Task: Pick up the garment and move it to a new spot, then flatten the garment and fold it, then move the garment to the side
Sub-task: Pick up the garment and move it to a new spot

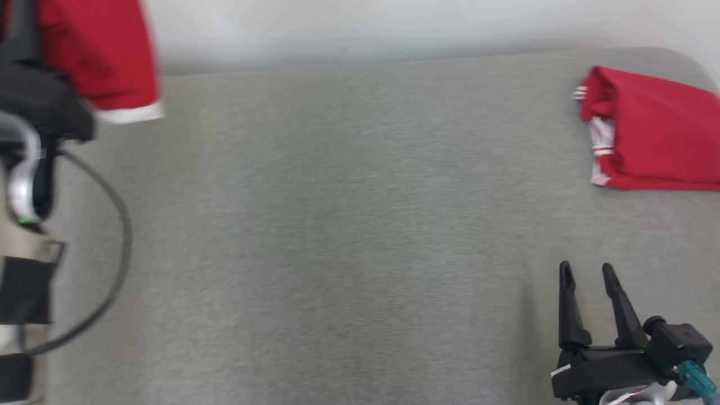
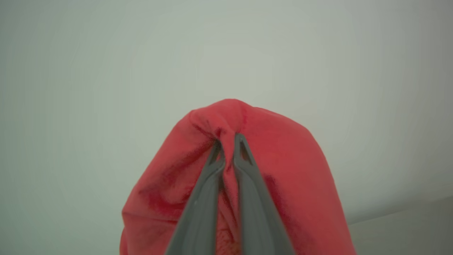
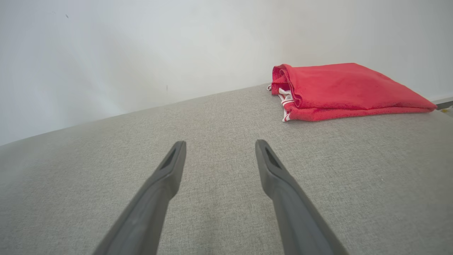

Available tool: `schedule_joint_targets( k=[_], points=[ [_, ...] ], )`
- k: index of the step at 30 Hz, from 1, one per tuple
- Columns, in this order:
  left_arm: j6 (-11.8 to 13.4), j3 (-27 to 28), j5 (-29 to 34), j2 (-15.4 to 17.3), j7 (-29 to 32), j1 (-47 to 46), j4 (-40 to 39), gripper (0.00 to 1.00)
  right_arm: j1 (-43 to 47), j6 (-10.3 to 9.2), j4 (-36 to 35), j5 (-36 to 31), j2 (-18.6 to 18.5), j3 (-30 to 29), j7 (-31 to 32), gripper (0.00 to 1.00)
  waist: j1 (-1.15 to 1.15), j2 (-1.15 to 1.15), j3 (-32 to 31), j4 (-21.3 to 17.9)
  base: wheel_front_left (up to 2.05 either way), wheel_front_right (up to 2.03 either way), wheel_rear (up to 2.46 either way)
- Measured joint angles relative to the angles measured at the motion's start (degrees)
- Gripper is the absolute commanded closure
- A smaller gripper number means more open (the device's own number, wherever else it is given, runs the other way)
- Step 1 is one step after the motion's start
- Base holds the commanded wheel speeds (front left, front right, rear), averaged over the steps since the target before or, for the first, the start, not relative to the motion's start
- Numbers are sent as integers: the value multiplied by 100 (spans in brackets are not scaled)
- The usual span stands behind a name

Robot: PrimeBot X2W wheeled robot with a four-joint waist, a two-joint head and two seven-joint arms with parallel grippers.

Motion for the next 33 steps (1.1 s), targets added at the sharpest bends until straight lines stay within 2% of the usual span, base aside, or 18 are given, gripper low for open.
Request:
schedule_joint_targets(
  k=[5, 6, 17, 23, 32, 33],
  points=[
    [10, -401, -91, -511, 334, 36, -633, 100, 11, 0, 152, 75, 19, 67, -30, 0, 0, 0, -74, -435, 0, 0, 0],
    [10, -401, -91, -511, 334, 36, -633, 100, 11, 0, 152, 75, 19, 67, -30, 0, 0, 0, -74, -435, 0, 0, 0],
    [113, -1109, -176, -1366, 263, 708, -516, 100, 98, 0, 92, 240, 23, 68, -43, 0, 0, 0, -195, -1434, 0, 0, 0],
    [267, -1247, -223, -1522, 5, 1422, -186, 100, 154, 0, 35, 271, 23, 96, -53, 0, 0, 0, -212, -1816, 0, 0, 0],
    [380, -1381, -259, -1507, -345, 2539, 641, 100, 126, 0, 80, 286, 25, 178, -55, 0, 1, 0, -87, -1767, 0, 0, 0],
    [388, -1406, -263, -1494, -341, 2631, 749, 57, 116, 0, 91, 274, 24, 192, -55, 0, 1, 0, -86, -1746, 0, 0, 0]
  ],
)
